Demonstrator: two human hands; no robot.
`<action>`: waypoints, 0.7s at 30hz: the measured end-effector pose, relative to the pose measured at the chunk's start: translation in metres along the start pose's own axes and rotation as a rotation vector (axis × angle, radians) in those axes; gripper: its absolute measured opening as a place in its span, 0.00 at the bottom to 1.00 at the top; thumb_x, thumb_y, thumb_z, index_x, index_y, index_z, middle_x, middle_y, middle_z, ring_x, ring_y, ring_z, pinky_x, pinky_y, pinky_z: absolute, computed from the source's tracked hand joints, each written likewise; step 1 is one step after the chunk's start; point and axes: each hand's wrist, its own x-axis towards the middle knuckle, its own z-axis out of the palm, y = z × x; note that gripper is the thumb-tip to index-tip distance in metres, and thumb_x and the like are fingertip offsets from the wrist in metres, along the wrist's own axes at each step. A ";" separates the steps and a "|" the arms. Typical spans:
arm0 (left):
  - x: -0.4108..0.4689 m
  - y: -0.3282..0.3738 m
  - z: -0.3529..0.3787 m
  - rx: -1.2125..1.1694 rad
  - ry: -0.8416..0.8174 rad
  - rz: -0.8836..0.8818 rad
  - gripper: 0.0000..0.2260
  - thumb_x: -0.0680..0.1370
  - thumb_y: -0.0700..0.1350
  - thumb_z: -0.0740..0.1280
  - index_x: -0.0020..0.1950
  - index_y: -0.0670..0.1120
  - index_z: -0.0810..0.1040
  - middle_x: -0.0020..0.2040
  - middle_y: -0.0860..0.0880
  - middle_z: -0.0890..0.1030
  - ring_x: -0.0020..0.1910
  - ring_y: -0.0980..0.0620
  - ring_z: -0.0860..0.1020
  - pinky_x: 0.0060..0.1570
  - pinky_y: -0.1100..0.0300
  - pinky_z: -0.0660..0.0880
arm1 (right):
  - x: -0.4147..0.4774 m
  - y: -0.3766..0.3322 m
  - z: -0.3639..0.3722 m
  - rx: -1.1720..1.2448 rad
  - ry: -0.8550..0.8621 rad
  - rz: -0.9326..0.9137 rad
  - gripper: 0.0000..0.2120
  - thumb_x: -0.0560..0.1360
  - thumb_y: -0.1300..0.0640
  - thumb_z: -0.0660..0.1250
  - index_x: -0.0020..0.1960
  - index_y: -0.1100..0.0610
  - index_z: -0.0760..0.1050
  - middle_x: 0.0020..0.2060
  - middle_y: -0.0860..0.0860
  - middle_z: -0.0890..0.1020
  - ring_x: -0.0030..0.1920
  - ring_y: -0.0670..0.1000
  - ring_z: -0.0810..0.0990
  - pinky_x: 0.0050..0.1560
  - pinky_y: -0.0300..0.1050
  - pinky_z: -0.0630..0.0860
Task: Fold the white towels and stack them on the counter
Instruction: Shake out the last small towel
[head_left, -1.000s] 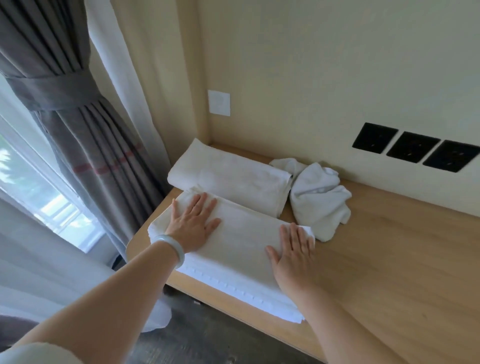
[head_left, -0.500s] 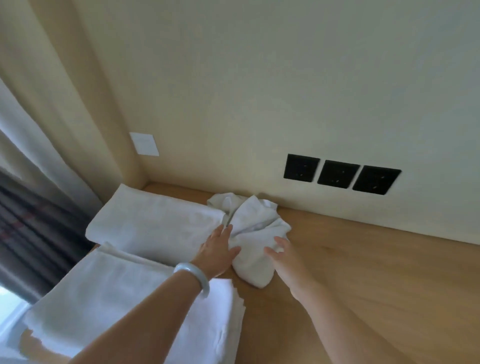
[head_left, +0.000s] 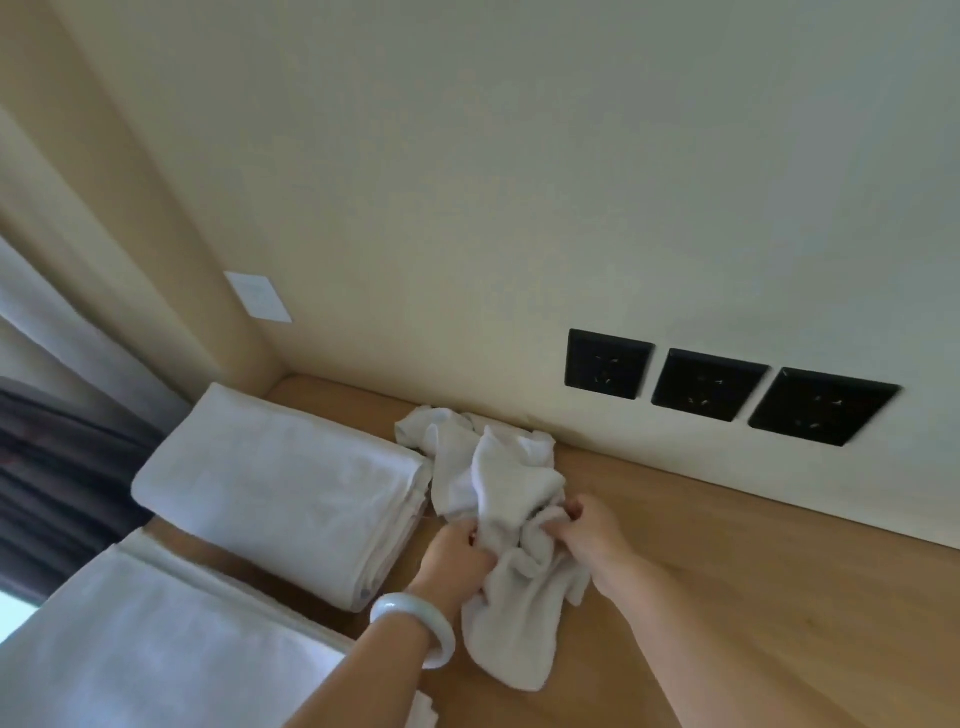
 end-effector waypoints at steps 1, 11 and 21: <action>-0.012 0.002 0.008 0.008 -0.063 0.021 0.09 0.78 0.40 0.64 0.54 0.50 0.79 0.48 0.48 0.82 0.46 0.51 0.80 0.43 0.60 0.79 | -0.004 0.008 -0.006 -0.022 0.041 -0.013 0.06 0.76 0.58 0.68 0.50 0.58 0.74 0.44 0.54 0.80 0.44 0.52 0.79 0.48 0.48 0.76; -0.117 0.078 0.095 -0.118 -0.339 0.438 0.16 0.77 0.42 0.67 0.33 0.58 0.72 0.30 0.61 0.72 0.31 0.59 0.69 0.39 0.67 0.69 | -0.147 0.034 -0.145 0.140 0.558 -0.265 0.04 0.76 0.64 0.67 0.42 0.61 0.76 0.36 0.57 0.82 0.35 0.55 0.81 0.32 0.47 0.78; -0.194 0.140 0.160 -0.097 -0.380 0.484 0.05 0.79 0.41 0.65 0.52 0.44 0.80 0.43 0.48 0.82 0.37 0.54 0.81 0.51 0.56 0.81 | -0.282 0.011 -0.291 0.056 0.679 -0.552 0.05 0.75 0.67 0.66 0.42 0.60 0.77 0.35 0.55 0.83 0.33 0.50 0.82 0.40 0.39 0.79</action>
